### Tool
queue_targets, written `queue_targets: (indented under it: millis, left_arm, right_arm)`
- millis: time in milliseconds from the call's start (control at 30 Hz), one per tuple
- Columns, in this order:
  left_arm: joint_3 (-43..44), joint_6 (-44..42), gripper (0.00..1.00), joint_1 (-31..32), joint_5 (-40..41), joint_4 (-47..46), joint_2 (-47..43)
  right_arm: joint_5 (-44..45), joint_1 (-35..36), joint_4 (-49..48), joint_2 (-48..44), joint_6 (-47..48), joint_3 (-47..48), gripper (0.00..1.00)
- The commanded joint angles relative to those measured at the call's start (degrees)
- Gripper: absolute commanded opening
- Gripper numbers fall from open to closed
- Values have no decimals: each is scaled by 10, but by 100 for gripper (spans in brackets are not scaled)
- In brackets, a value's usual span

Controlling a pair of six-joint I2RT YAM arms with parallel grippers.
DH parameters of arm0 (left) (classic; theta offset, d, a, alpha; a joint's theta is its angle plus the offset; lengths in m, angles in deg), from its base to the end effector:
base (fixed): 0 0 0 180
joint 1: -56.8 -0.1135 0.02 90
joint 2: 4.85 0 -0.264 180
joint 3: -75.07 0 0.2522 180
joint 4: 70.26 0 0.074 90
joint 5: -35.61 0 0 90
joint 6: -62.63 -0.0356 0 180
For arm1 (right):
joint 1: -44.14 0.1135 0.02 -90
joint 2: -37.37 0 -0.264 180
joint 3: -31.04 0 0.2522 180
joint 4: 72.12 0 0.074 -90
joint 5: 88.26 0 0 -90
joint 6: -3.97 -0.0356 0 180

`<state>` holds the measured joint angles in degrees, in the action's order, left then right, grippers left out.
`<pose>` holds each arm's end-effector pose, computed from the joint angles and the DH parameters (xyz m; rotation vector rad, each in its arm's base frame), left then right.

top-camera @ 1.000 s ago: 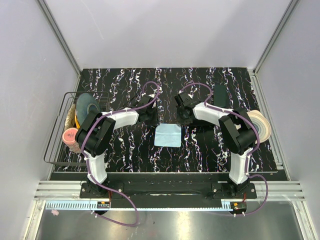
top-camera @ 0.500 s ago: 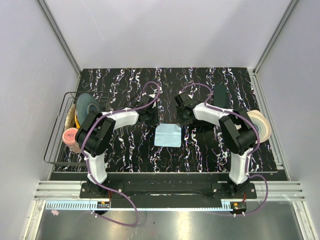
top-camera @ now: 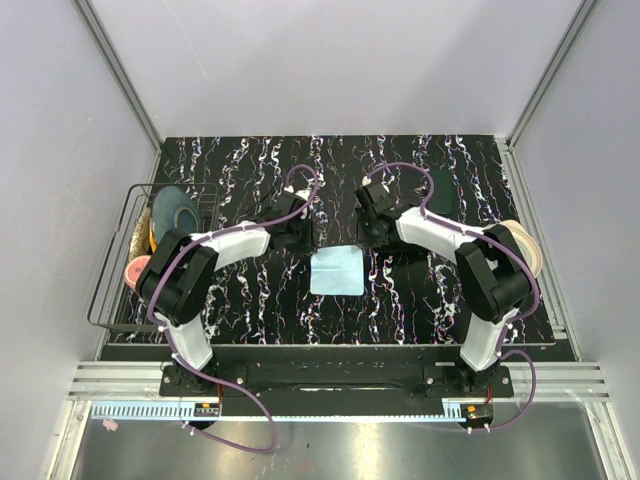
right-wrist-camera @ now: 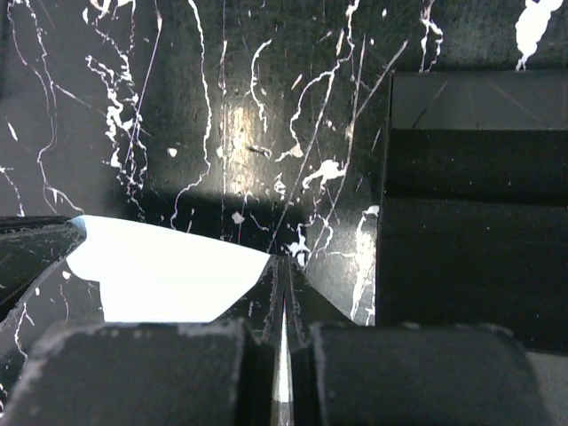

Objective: Organize the sunglasses
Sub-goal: Pick up the glasses cleaning cloth from the center of the board, then fold the glasses cleaning cloth at the center of the board.

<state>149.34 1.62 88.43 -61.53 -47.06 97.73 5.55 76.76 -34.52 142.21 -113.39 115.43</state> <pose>0.3107 -0.1965 0.1660 0.1147 2.5579 -0.5889 0.3229 0.2039 0.1876 -0.0950 2.6088 0.2983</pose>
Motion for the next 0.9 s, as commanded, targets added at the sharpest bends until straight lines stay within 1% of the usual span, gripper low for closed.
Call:
queue_targets:
  millis: [0, 367, 400, 867]
  left_arm:
    - [-16, -33, 0, 2, -18, -29, -36]
    - [-46, -61, 0, 9, -35, -40, -72]
    - [-49, -61, 0, 10, -37, -38, -74]
    - [-79, -60, 0, 29, -41, -36, -71]
  right_arm:
    - [-15, 2, -5, -37, -3, -14, 0]
    - [-36, 2, -12, -71, -5, -57, 0]
    - [-54, 1, -11, -74, -6, -62, 0]
    - [-94, 2, -21, -93, -11, -103, 0]
